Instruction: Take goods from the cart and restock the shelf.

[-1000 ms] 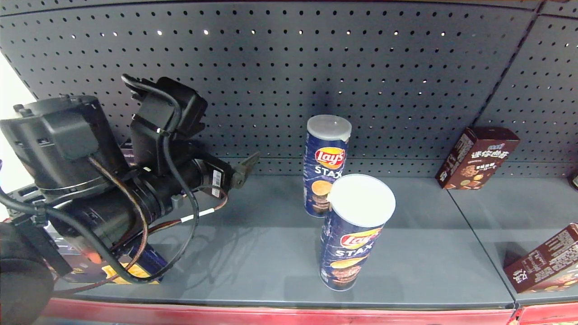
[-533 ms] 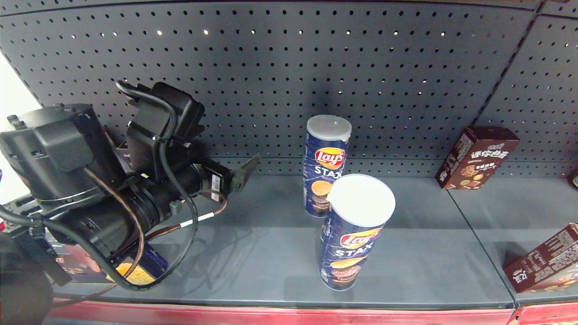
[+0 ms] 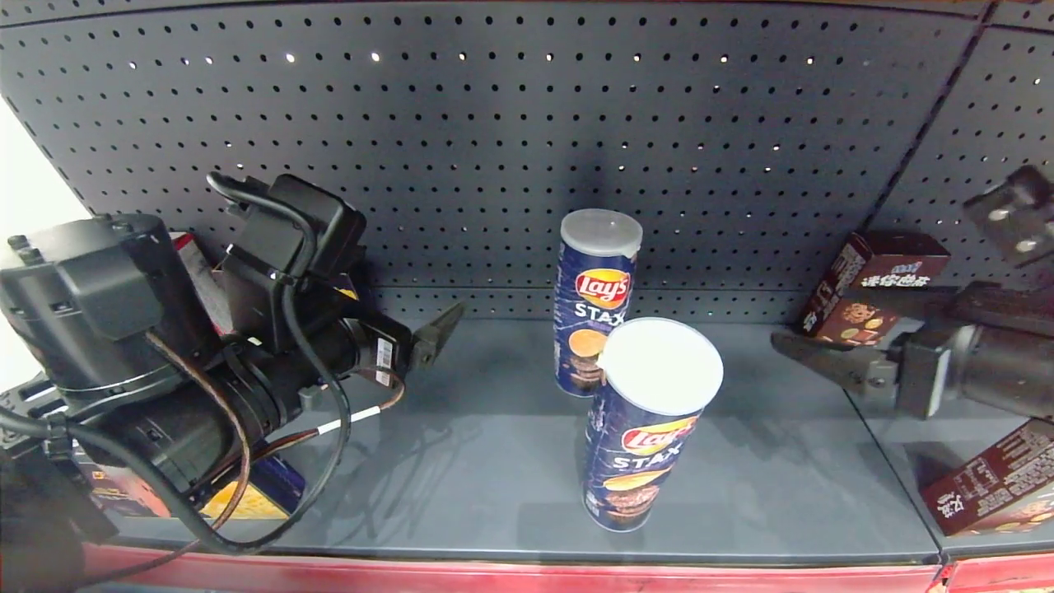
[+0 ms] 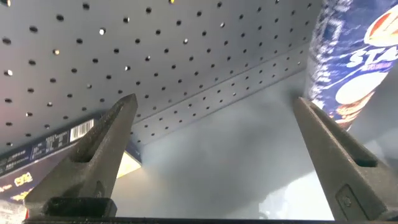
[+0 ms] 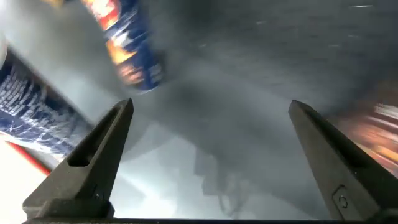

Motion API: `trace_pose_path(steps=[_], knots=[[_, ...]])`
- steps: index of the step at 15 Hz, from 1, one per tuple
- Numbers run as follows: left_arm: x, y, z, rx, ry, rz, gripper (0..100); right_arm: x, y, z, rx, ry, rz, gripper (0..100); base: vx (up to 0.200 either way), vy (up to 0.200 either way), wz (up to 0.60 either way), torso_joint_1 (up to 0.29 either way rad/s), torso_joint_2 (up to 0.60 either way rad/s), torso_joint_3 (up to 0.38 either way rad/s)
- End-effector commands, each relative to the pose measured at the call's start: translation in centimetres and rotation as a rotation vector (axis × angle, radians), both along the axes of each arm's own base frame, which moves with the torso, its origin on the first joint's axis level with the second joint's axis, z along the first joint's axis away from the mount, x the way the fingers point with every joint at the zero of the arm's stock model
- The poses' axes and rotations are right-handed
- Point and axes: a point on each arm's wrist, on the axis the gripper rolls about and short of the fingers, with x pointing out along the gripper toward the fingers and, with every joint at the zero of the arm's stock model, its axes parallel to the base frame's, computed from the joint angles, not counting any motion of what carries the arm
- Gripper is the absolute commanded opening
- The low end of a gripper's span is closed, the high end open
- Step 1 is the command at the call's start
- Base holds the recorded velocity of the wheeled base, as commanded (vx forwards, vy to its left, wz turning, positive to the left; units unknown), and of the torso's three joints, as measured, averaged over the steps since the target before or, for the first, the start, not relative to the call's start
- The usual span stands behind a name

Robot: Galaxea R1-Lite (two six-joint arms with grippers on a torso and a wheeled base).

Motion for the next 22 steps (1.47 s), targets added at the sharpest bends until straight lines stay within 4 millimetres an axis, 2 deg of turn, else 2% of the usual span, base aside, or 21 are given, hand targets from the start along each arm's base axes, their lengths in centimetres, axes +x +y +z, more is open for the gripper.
trace_pose_path(steps=[1,8,18,22], knots=[[-0.1,0.1,-0.2,0.002,0.005,0.001,100,2.3,2.8,-2.8,-0.080,0.105,0.080,100,0.000,0.000,0.00,0.000,0.00,0.000],[-0.4,0.3,0.1,-0.004,-0.006,0.003,100,1.4,3.7,-5.4,-0.138,0.178,0.140,100,0.000,0.000,0.00,0.000,0.00,0.000],[-0.8,0.9,0.4,-0.012,-0.022,0.013,100,1.4,5.6,-6.5,-0.167,0.210,0.203,100,0.000,0.000,0.00,0.000,0.00,0.000],[-0.8,0.9,0.4,-0.011,-0.023,0.013,100,1.2,5.0,-6.6,-0.166,0.212,0.186,100,0.000,0.000,0.00,0.000,0.00,0.000]])
